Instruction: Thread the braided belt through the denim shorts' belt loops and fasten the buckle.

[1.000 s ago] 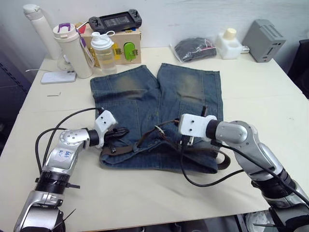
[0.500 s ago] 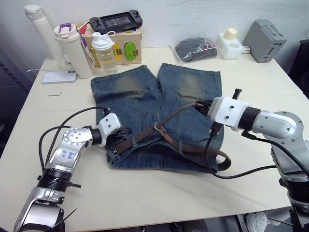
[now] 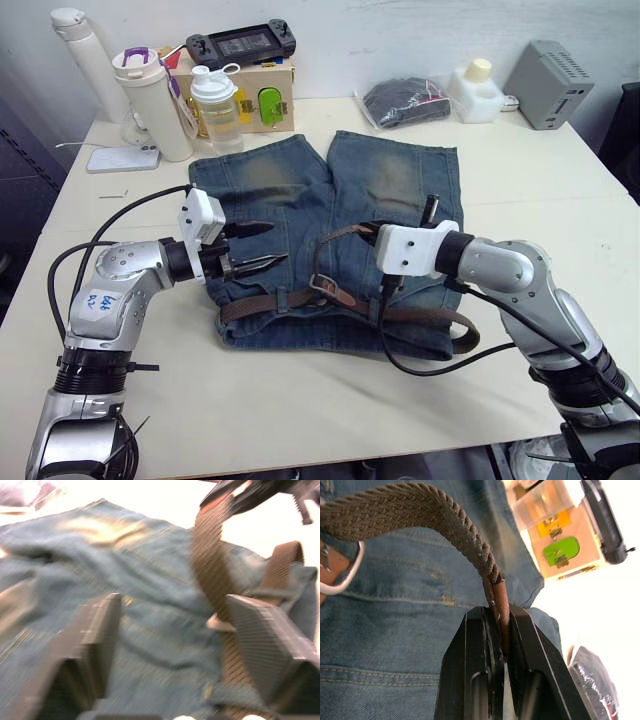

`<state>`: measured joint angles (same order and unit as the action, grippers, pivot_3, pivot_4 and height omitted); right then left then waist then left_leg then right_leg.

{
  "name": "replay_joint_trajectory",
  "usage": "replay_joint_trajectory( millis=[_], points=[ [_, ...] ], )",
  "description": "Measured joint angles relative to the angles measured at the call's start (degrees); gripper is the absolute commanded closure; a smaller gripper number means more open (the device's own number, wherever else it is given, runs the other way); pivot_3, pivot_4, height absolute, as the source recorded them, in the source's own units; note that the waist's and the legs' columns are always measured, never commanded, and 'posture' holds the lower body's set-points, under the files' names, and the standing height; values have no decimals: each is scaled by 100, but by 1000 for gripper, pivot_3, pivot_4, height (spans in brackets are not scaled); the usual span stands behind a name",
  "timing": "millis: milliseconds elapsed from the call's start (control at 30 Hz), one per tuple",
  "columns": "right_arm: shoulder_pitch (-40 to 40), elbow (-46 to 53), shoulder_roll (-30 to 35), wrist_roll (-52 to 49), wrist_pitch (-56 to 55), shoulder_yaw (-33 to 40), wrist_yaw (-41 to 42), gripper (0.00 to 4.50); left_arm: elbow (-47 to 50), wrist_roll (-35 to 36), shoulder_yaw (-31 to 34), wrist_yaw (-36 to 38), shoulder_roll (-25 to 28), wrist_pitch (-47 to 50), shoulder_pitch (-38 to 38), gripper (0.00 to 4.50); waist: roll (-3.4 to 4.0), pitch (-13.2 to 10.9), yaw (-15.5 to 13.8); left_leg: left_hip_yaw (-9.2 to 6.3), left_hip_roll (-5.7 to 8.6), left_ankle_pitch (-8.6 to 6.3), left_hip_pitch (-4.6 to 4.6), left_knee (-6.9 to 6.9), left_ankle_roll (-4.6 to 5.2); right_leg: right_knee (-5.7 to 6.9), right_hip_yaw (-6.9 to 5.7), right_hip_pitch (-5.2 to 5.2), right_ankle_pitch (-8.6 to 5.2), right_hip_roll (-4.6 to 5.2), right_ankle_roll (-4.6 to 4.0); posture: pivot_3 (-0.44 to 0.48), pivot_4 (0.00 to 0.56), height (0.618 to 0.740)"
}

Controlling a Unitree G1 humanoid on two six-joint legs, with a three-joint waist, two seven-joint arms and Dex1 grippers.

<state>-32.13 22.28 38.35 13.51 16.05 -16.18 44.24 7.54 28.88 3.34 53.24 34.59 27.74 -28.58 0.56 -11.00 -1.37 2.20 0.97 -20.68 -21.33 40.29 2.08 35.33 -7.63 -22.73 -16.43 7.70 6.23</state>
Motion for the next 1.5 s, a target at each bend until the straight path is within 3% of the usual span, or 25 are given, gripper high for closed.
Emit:
replay_joint_trajectory(
  millis=[300, 400, 633, 933, 1167, 1367, 1500],
  points=[
    [-45, -9, -163, 136, 43, -120, 0, 4500, 349, -437, -521, -628, -460, -44, -53, 593, 0, 0, 22, 4, -3, 0, 2, -5, -1, -1, -2, -2, -1, -7, -1, 0, 150, 690],
    [-45, -8, -187, 137, 67, -120, 0, 4500, 276, -615, -584, -746, -491, -127, -37, 1296, 0, 0, 17, 4, -3, 0, 2, -4, -1, -1, -2, -2, -1, -6, -1, 0, 150, 690],
    [-45, -9, -229, 166, 203, -113, 1, 4500, 112, -924, -698, -810, -579, -419, -9, 4465, 0, 0, 4, 4, -1, 0, 1, -2, -1, 0, -3, -2, -1, -4, -1, 0, 150, 690],
    [-44, -4, -317, 160, 478, -57, 31, 4500, 64, -1006, -670, -1033, -855, -379, -1, 4465, 0, 0, 2, 4, -1, 0, 1, -1, 0, 1, -3, -2, -1, -4, -1, 0, 150, 690],
    [4, 321, -983, -433, 2304, 773, -222, 1330, 321, -364, -322, -1353, -1359, 116, 361, 4500, 0, 0, -1, -4, -2, 0, -2, 0, 0, 3, 4, -2, -1, -1, -1, 0, 150, 690],
    [180, 622, -1029, -853, 3567, 985, -274, 1330, 774, 71, -101, -1629, -1541, 477, 616, 4500, 0, 0, 9, -6, -2, -1, -2, 1, -1, 4, 8, -2, -1, -3, -2, 0, 150, 690],
    [165, 1143, -1351, -1470, 4089, 934, -198, 2540, 930, 132, -101, -1708, -1552, 547, 699, 4500, 0, 0, 22, -6, -4, -1, 0, -4, -2, 4, 7, -3, -2, -6, -4, 0, 150, 690]
  ],
)
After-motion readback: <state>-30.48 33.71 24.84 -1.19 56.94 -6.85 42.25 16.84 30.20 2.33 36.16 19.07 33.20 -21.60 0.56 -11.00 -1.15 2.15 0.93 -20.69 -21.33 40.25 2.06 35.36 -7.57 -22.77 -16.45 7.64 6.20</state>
